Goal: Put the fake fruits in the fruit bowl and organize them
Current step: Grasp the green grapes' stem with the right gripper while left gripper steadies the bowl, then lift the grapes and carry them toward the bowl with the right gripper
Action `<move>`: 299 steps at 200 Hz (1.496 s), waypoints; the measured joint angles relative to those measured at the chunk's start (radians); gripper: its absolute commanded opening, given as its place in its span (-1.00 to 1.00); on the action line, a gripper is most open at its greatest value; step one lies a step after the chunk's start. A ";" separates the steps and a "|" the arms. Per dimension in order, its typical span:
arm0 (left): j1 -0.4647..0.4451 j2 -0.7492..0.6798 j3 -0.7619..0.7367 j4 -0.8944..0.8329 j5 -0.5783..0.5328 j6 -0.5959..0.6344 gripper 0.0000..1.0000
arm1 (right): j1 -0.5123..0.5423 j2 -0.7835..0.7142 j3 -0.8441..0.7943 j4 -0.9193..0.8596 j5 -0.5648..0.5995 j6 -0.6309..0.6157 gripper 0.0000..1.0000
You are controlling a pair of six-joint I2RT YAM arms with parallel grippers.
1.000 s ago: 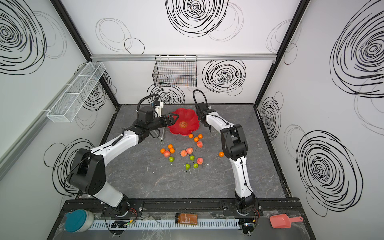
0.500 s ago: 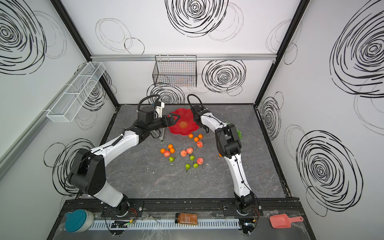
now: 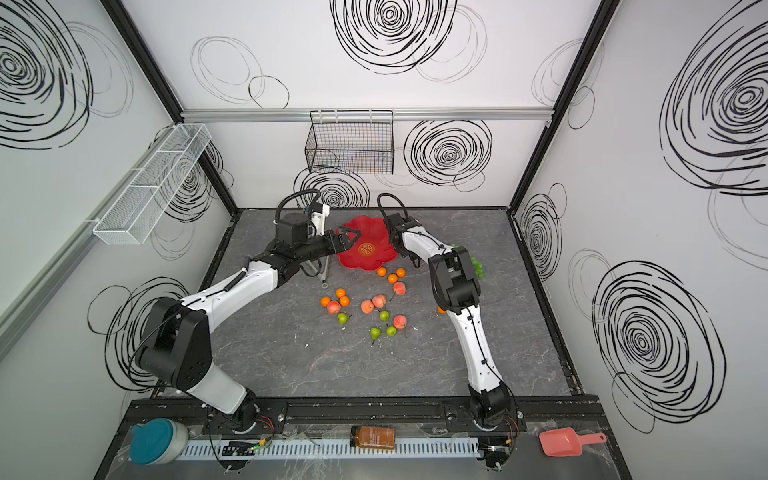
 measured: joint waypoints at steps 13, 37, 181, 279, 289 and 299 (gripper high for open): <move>0.000 0.000 0.000 0.005 0.004 -0.002 0.92 | 0.000 0.000 0.000 0.000 0.005 0.000 -0.40; 0.000 0.000 0.000 0.021 0.013 -0.003 0.92 | 0.000 0.000 0.000 -0.003 0.011 0.000 -0.42; 0.000 0.000 0.000 0.026 0.024 -0.007 0.92 | -0.001 0.029 -0.002 -0.019 0.012 0.004 -0.65; 0.000 0.000 0.000 0.024 0.023 -0.006 0.93 | -0.001 0.030 0.001 -0.034 0.006 0.020 -0.87; 0.000 0.000 0.000 0.021 0.020 -0.003 0.92 | -0.001 0.030 0.002 -0.036 0.003 0.025 -0.88; -0.001 0.000 0.000 0.017 0.015 0.001 0.92 | -0.001 0.028 0.002 -0.039 0.000 0.029 -0.89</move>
